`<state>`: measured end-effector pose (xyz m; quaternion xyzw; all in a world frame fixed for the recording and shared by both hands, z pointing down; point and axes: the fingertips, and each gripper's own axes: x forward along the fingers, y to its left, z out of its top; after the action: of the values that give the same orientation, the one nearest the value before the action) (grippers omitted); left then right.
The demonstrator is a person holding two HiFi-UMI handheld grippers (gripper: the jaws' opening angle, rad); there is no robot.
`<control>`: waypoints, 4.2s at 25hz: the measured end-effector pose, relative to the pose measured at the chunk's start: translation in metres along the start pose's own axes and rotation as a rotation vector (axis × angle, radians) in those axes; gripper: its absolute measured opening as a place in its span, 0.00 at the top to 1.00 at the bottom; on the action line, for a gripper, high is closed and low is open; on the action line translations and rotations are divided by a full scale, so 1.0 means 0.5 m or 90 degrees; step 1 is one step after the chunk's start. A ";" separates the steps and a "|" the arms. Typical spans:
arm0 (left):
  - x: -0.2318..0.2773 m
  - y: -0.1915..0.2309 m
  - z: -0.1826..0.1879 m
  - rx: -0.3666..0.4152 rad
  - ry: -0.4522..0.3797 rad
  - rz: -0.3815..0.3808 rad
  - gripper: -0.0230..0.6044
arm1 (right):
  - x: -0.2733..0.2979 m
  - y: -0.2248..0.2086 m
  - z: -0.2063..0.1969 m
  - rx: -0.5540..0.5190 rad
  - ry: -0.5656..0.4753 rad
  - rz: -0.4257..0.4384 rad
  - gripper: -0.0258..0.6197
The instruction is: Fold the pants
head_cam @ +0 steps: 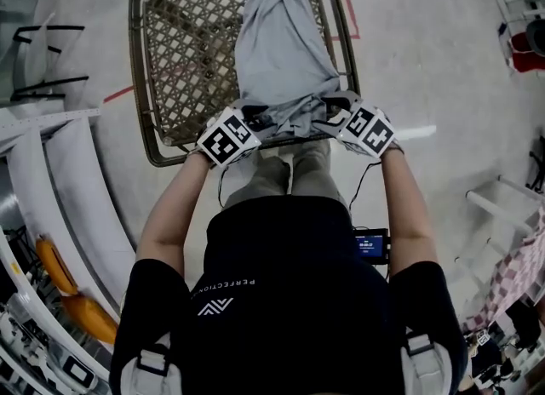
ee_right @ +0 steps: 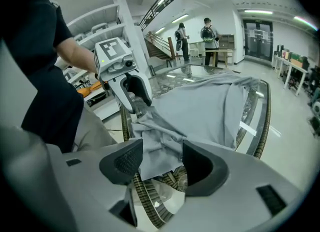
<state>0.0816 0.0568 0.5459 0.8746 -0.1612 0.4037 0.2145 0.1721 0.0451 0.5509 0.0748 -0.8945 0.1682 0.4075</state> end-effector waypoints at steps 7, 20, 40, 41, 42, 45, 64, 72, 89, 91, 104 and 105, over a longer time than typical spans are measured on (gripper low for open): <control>0.039 -0.027 -0.030 0.059 0.050 -0.012 0.61 | 0.033 0.000 -0.025 -0.035 0.059 -0.010 0.60; 0.052 -0.005 -0.045 0.055 0.066 0.041 0.80 | 0.045 -0.002 -0.061 -0.091 0.116 -0.054 0.73; 0.055 -0.054 -0.076 0.148 0.076 -0.020 0.67 | 0.033 0.021 -0.090 -0.005 0.127 -0.028 0.90; 0.054 -0.057 -0.076 0.144 0.073 -0.026 0.63 | 0.031 0.024 -0.093 0.000 0.129 -0.024 0.90; 0.054 -0.059 -0.076 0.142 0.072 -0.028 0.63 | 0.030 0.027 -0.096 0.003 0.129 -0.022 0.90; 0.054 -0.054 -0.074 0.137 0.071 -0.011 0.64 | 0.027 0.032 -0.094 0.004 0.119 -0.026 0.90; 0.006 0.013 -0.042 0.046 0.038 0.067 0.92 | 0.065 0.041 -0.065 -0.072 0.122 -0.048 0.62; -0.056 0.066 0.003 0.011 -0.012 0.117 0.92 | 0.061 0.020 -0.071 -0.085 0.134 -0.098 0.84; -0.071 -0.010 -0.062 0.071 0.078 0.026 0.92 | 0.009 0.081 -0.047 -0.074 0.173 0.011 0.89; -0.076 -0.018 -0.071 0.074 0.085 0.011 0.92 | 0.001 0.091 -0.040 -0.071 0.174 0.025 0.89; -0.098 0.028 -0.018 0.033 0.066 0.039 0.92 | -0.046 0.029 0.038 -0.133 0.160 -0.004 0.89; -0.101 0.040 -0.010 0.031 0.063 0.048 0.92 | -0.047 0.017 0.050 -0.136 0.152 -0.011 0.89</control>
<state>0.0380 0.0477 0.5144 0.8519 -0.1731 0.4581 0.1855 0.1678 0.0439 0.5157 0.0185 -0.8517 0.0764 0.5181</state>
